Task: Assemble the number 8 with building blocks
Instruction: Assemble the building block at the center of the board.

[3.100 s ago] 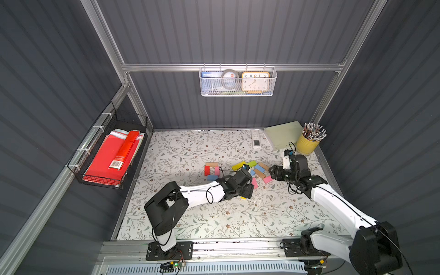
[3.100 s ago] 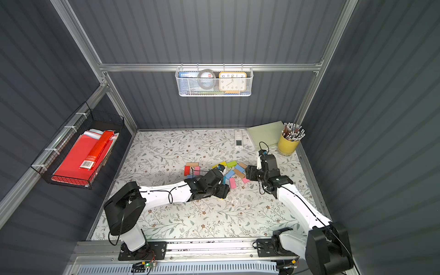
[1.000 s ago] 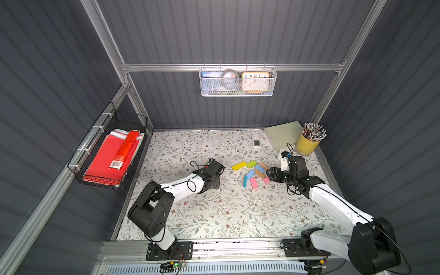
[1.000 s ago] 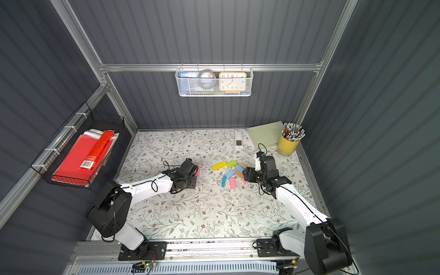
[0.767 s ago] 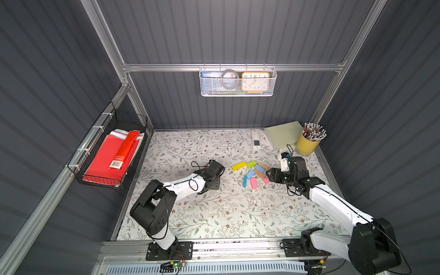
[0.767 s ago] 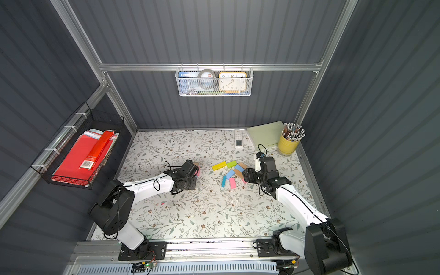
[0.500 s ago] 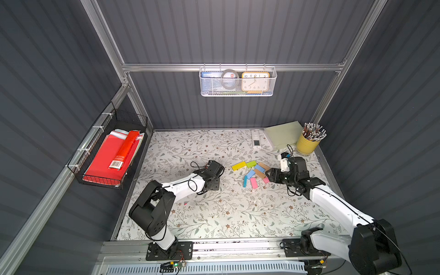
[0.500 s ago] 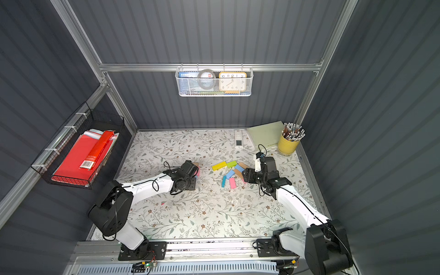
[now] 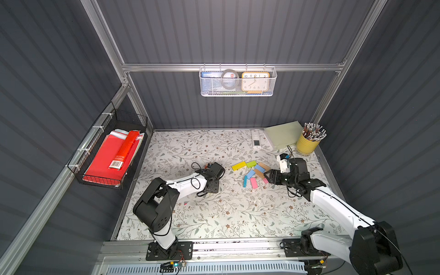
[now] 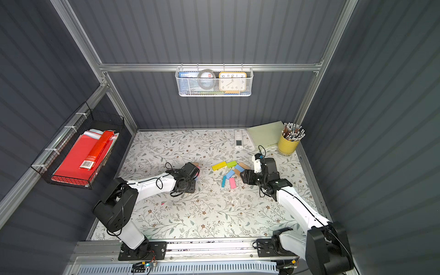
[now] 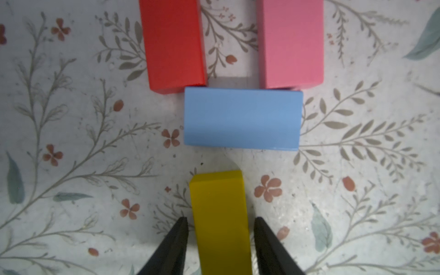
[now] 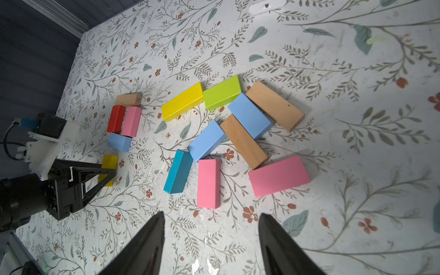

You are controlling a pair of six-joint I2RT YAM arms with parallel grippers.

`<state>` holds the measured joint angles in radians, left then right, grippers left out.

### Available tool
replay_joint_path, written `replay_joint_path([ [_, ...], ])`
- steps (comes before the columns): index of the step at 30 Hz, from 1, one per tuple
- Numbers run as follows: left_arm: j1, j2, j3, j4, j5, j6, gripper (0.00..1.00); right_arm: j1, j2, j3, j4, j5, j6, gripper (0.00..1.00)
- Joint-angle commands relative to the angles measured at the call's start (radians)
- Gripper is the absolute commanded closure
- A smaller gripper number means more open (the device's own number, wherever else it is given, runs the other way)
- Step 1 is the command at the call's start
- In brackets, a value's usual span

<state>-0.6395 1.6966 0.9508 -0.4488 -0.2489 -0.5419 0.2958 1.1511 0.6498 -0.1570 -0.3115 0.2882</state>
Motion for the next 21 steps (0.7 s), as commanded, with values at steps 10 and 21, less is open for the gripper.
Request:
replay_joint_path([
  [10, 0.09, -0.188, 0.207, -0.048, -0.057, 0.051, 0.01, 0.38, 0.108, 0.084, 0.106, 0.16, 0.122, 0.36],
  [21, 0.442, -0.235, 0.255, 0.104, 0.057, 0.231, 0.01, 0.752, 0.609, 0.469, 0.047, 0.509, 0.44, 0.35],
])
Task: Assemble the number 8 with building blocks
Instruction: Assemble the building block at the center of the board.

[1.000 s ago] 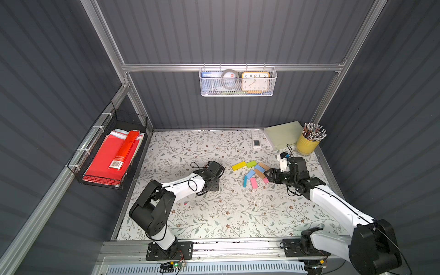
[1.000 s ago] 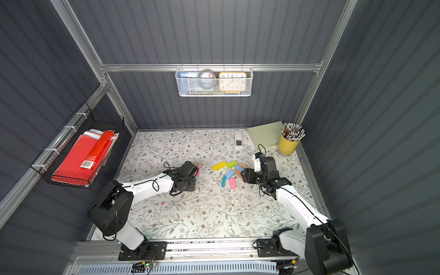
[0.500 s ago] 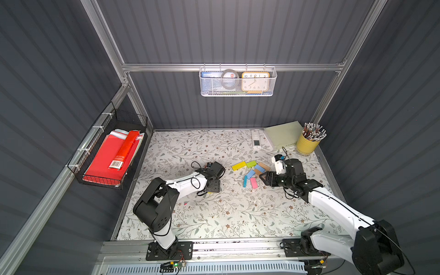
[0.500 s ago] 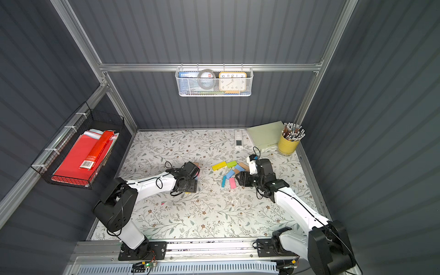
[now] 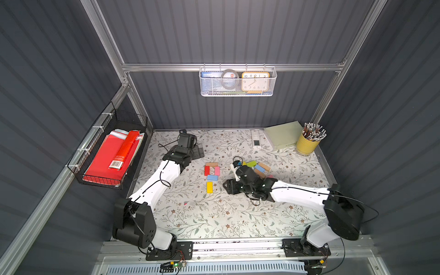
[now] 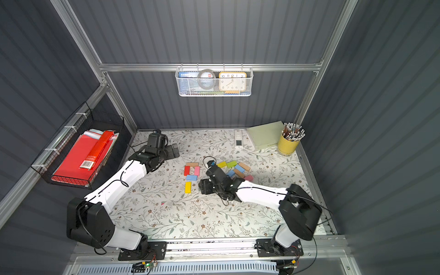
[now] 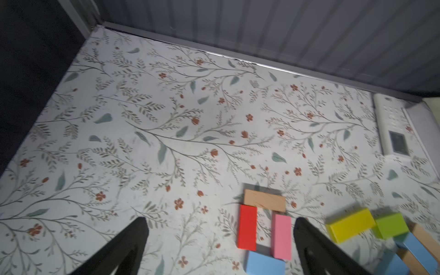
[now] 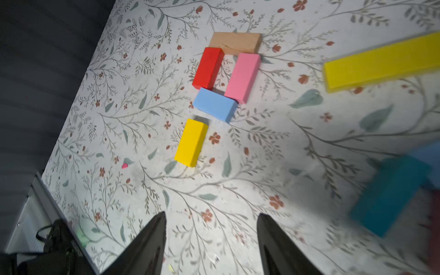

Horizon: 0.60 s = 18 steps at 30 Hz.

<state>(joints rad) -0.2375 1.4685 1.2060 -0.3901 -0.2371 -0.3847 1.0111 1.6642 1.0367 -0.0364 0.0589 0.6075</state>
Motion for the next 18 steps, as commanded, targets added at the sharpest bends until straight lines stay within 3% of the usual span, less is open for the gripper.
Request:
replay_joint_path([
  [1, 0.06, -0.007, -0.008, 0.064, 0.053, 0.08, 0.01, 0.053, 0.149, 0.144, -0.104, 0.152, 0.136, 0.36],
  [7, 0.12, -0.007, -0.049, 0.138, 0.096, 0.124, 0.01, 0.11, 0.397, 0.434, -0.285, 0.242, 0.16, 0.38],
  [18, 0.129, -0.026, -0.128, 0.226, 0.088, 0.158, 0.01, 0.121, 0.577, 0.631, -0.39, 0.283, 0.172, 0.47],
])
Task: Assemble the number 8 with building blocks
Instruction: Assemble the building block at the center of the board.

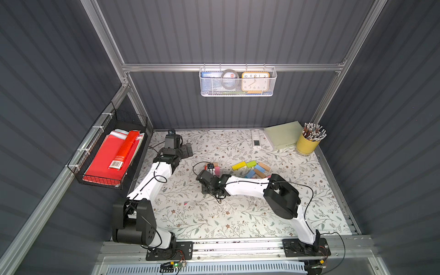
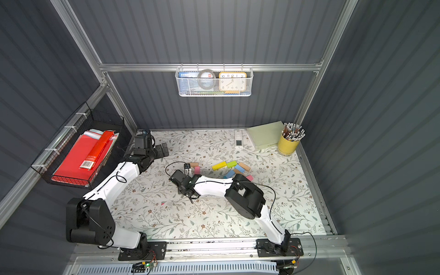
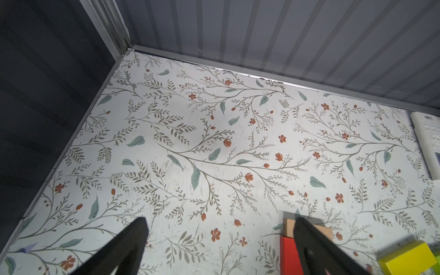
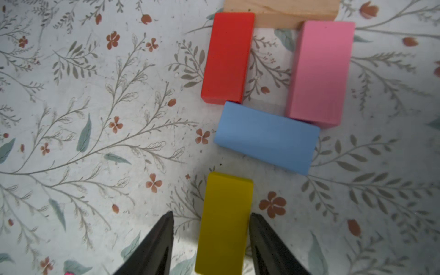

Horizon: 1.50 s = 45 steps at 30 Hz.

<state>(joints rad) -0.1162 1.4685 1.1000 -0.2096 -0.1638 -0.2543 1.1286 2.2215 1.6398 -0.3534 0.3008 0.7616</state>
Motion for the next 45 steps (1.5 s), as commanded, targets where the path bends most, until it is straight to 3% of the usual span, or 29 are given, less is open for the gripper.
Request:
replay_joint_path([
  [1, 0.007, -0.027, -0.029, 0.055, 0.015, 0.027, 0.01, 0.003, 0.026, 0.036, -0.073, 0.033, 0.019, 0.49],
  [16, 0.007, -0.031, -0.075, 0.091, 0.02, 0.035, 0.01, 0.005, 0.075, 0.058, -0.052, -0.03, 0.078, 0.76],
  [27, 0.008, -0.037, -0.084, 0.095, 0.026, 0.036, 0.01, 0.004, 0.11, 0.093, -0.059, -0.042, 0.149, 0.75],
  [32, 0.008, -0.039, -0.089, 0.096, 0.029, 0.037, 0.01, 0.0, 0.111, 0.094, -0.071, -0.025, 0.172, 0.71],
  [42, 0.009, -0.043, -0.093, 0.099, 0.024, 0.035, 0.01, -0.001, 0.079, 0.091, -0.049, -0.025, 0.173, 0.38],
  [45, 0.009, -0.049, -0.095, 0.103, 0.019, 0.035, 0.01, -0.006, 0.028, 0.089, -0.05, -0.019, 0.166, 0.38],
])
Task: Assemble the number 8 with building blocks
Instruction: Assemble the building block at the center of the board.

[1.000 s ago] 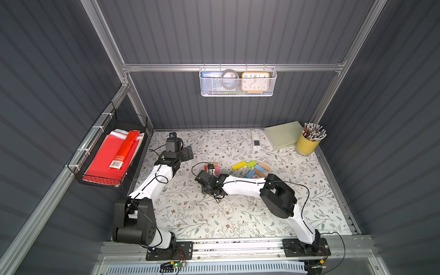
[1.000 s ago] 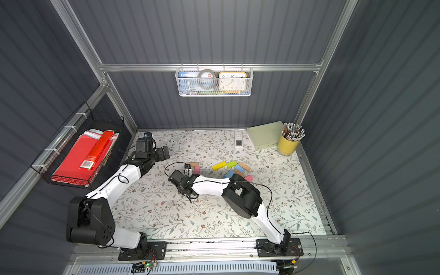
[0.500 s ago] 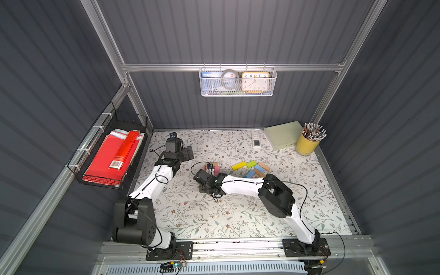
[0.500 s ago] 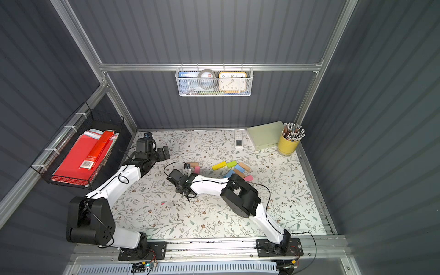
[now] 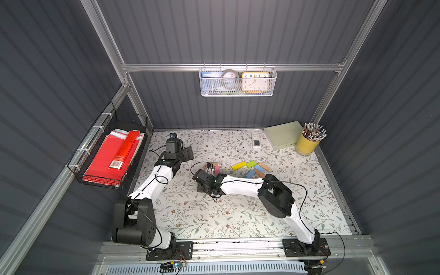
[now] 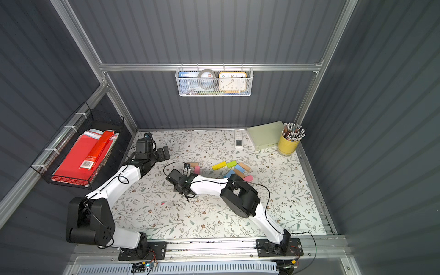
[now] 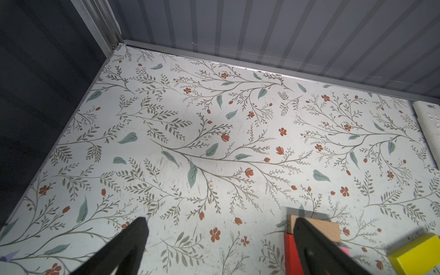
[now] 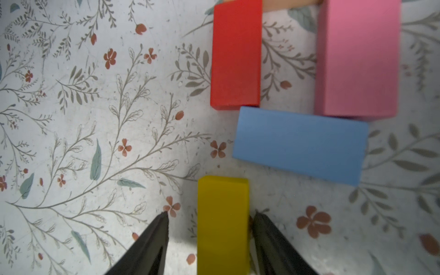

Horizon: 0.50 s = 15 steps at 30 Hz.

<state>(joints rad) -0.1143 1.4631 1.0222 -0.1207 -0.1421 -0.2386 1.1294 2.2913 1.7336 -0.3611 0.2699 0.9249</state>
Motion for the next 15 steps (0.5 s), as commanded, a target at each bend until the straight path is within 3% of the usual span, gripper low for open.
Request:
replay_joint_path([
  [1, 0.007, -0.046, -0.018, 0.013, -0.004, 0.019, 0.01, -0.009, -0.062, -0.007, -0.042, 0.019, -0.006, 0.38],
  [15, 0.007, -0.065, -0.031, 0.055, 0.045, 0.059, 0.01, -0.181, -0.59, -0.427, -0.017, 0.141, -0.108, 0.35],
])
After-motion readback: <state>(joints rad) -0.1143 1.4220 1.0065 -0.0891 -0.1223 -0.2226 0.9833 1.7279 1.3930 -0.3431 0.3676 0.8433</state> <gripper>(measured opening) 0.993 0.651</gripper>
